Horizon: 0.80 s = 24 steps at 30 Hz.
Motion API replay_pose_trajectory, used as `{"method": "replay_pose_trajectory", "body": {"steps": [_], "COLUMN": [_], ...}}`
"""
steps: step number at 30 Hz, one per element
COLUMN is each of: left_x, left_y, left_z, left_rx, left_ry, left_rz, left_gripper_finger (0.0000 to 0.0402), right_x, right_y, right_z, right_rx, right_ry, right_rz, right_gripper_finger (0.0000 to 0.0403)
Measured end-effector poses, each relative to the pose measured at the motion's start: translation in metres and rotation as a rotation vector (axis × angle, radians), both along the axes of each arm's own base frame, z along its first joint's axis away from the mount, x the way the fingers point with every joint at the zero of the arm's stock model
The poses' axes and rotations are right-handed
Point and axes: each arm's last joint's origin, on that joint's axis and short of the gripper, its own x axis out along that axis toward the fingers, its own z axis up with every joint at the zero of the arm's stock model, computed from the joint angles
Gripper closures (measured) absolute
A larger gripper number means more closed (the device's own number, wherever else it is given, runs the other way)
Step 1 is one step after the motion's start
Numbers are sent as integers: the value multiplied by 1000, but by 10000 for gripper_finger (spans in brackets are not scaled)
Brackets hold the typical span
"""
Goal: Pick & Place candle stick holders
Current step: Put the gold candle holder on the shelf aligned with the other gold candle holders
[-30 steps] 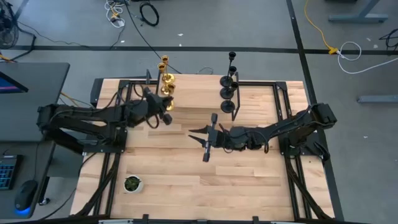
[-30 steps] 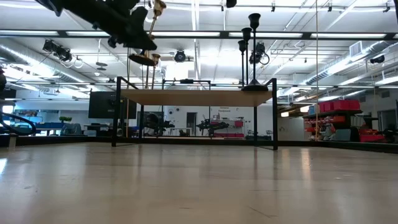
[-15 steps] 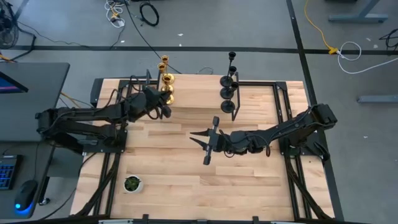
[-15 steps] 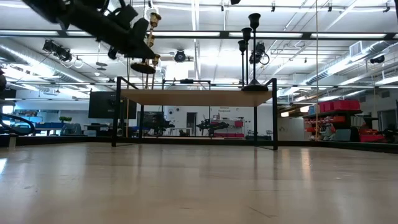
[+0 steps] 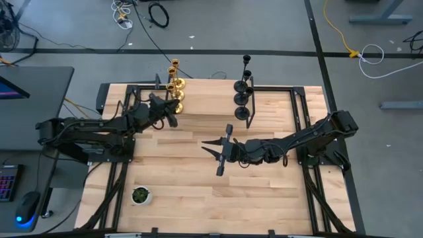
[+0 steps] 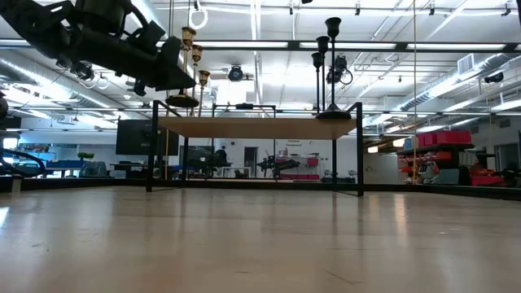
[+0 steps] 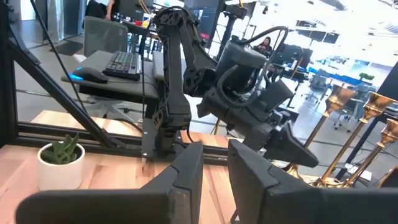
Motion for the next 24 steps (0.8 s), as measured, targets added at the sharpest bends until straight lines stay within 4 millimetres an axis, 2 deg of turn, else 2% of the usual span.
{"method": "replay_pose_trajectory", "body": {"steps": [6,15,24], "left_x": [1,-6,-6], "left_y": [-1,0,3], "left_z": [2,-12,-10], "left_rx": [7,9,23], "left_ry": [-24,-25,-43], "left_rz": [-30,2,4], "left_gripper_finger": [391,391,391], "right_x": [0,0,0], "right_y": [0,0,0], "right_z": [0,0,0], "right_rx": [0,-1,-9], "right_ry": [0,0,-3], "right_rz": [0,0,0], "right_gripper_finger": [326,326,326]}}
